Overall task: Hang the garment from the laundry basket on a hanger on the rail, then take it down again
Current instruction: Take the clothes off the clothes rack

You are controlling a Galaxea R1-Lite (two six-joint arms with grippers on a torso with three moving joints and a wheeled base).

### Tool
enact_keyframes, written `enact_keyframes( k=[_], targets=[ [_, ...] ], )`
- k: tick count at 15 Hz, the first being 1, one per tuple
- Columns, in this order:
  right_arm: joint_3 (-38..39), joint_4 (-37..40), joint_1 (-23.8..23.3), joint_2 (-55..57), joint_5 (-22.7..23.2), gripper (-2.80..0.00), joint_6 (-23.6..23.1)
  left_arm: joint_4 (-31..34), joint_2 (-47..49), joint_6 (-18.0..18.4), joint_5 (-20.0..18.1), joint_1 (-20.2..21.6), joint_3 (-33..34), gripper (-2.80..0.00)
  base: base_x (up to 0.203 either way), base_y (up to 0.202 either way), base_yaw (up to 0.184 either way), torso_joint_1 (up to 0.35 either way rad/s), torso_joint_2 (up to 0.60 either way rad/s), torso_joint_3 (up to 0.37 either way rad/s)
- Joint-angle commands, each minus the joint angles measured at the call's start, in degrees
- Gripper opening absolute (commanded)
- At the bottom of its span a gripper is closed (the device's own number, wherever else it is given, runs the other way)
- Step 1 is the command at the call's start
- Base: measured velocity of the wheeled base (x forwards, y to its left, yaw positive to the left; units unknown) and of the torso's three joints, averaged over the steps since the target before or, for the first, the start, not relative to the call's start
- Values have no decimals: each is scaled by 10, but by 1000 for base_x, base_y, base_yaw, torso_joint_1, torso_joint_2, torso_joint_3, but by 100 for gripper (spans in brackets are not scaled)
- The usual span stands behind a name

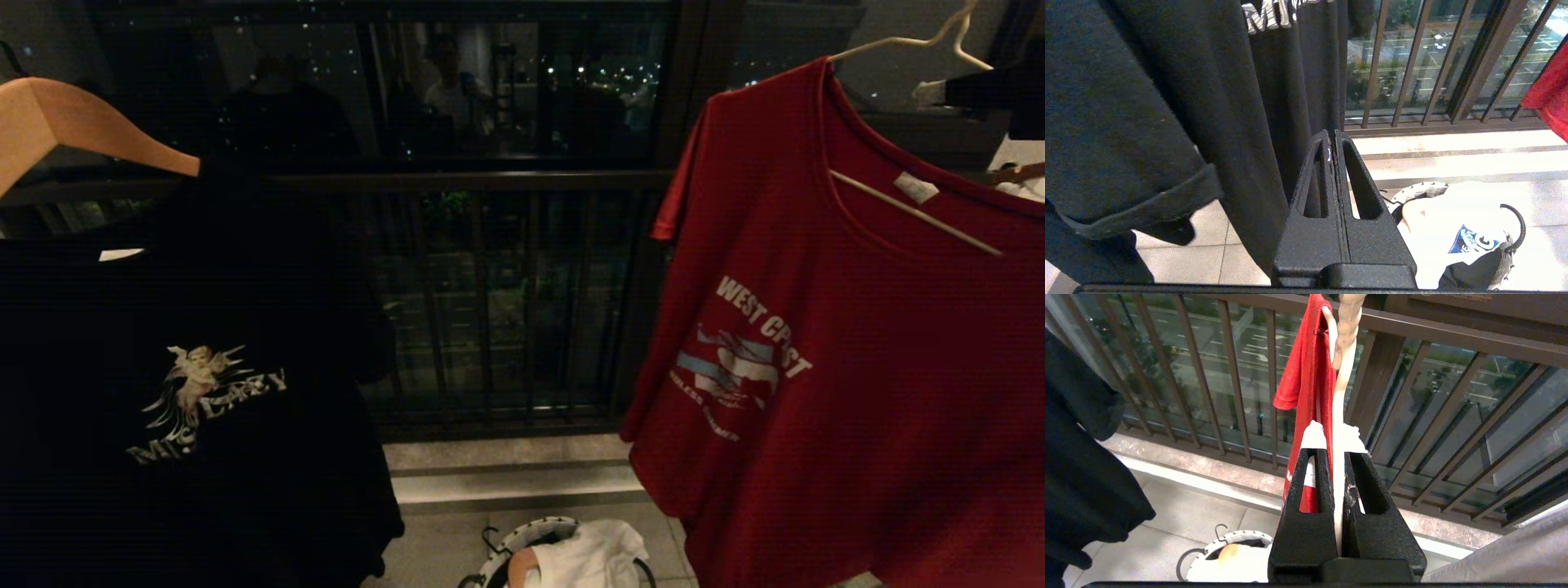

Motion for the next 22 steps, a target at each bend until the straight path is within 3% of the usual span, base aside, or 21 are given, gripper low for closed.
enact_keyframes(
  k=[1,7,12,20,22],
  targets=[
    [2,1,1,-15,1,-280,0,0,0,0,0,0,0,-280,0,0,0,0,0,0],
    [9,5,12,-50,0,-280,-1,0,0,0,0,0,0,-280,0,0,0,0,0,0],
    [83,4,50,-109,3,-280,-2,0,0,0,0,0,0,-280,0,0,0,0,0,0],
    [200,-5,75,-105,99,-280,14,0,0,1,0,0,0,-280,0,0,0,0,0,0],
    [238,-56,87,-87,102,-280,24,0,0,0,0,0,0,-280,0,0,0,0,0,0]
  ],
)
